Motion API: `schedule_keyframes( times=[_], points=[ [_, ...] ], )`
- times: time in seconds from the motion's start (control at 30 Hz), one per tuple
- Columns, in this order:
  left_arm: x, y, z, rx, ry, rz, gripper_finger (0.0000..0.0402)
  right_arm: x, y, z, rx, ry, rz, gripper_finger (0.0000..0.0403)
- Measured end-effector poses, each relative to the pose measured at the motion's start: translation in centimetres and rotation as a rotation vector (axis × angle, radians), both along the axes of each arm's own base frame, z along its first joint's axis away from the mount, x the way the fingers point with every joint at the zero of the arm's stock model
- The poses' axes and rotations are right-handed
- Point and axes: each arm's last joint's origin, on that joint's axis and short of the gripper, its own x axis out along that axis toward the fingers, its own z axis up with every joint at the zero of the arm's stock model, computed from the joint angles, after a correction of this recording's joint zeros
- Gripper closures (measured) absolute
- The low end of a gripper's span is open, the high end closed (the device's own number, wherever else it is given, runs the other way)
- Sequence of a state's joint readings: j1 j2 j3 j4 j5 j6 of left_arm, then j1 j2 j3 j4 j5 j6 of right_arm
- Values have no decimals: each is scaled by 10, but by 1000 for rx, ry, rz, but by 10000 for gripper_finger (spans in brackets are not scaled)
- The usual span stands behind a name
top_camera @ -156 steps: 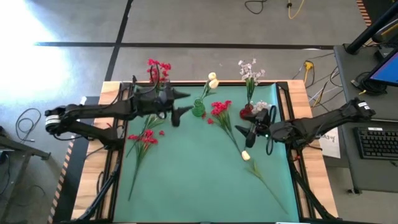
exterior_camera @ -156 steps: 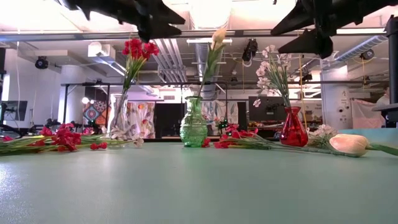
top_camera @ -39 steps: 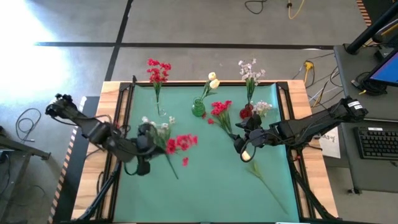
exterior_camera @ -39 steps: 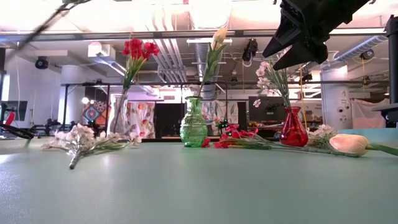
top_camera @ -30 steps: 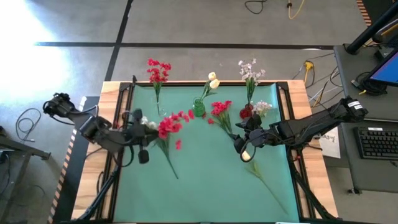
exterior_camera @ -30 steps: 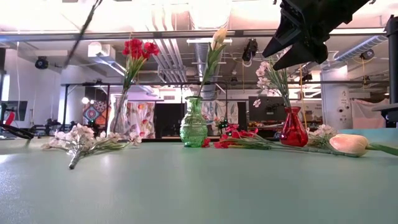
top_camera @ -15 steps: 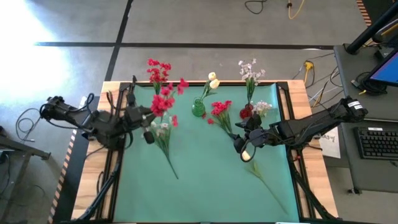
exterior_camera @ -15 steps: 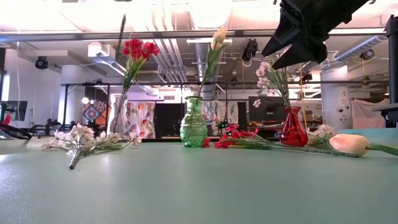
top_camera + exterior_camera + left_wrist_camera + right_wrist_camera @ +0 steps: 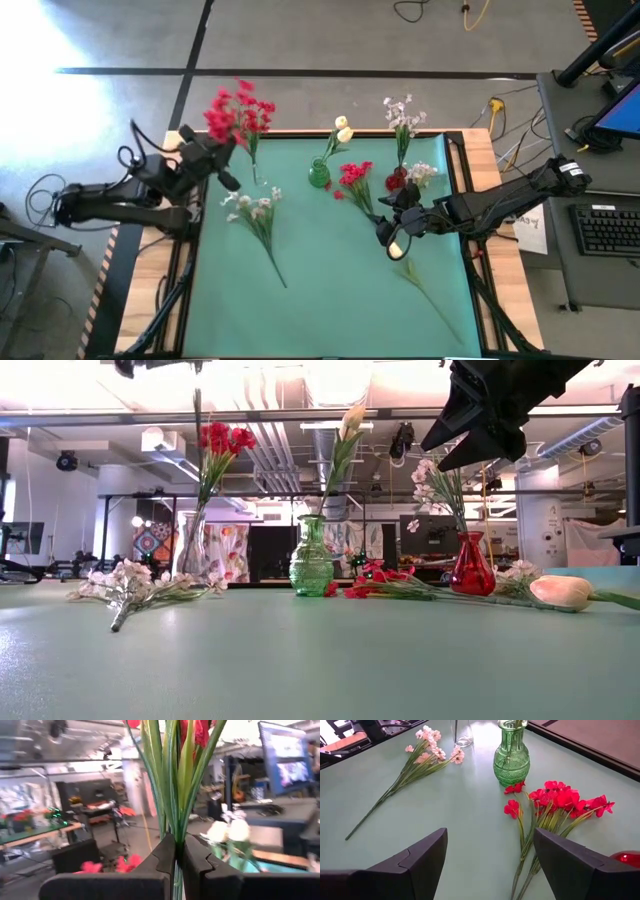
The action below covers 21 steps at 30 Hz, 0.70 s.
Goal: Sort flowers into vase by color
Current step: Put the left red flowers into the transparent vase
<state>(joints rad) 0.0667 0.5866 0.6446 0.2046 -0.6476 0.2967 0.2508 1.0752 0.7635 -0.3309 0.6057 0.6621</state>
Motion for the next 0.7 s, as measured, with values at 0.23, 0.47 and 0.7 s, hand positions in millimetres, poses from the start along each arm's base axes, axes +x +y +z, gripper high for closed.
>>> schedule_keyframes(
  times=[0.23, 0.47, 0.7],
  points=[
    [-11, 20, -24, 3, -20, 103, 401, 0, 0, 1, 1, -8, -1, 110],
    [-10, 29, -35, -38, -24, 130, 401, 0, 0, 1, -3, -8, -6, 115],
    [-6, 33, -47, -113, -32, 197, 401, 0, 0, 1, -3, -8, -6, 109]
  ],
)
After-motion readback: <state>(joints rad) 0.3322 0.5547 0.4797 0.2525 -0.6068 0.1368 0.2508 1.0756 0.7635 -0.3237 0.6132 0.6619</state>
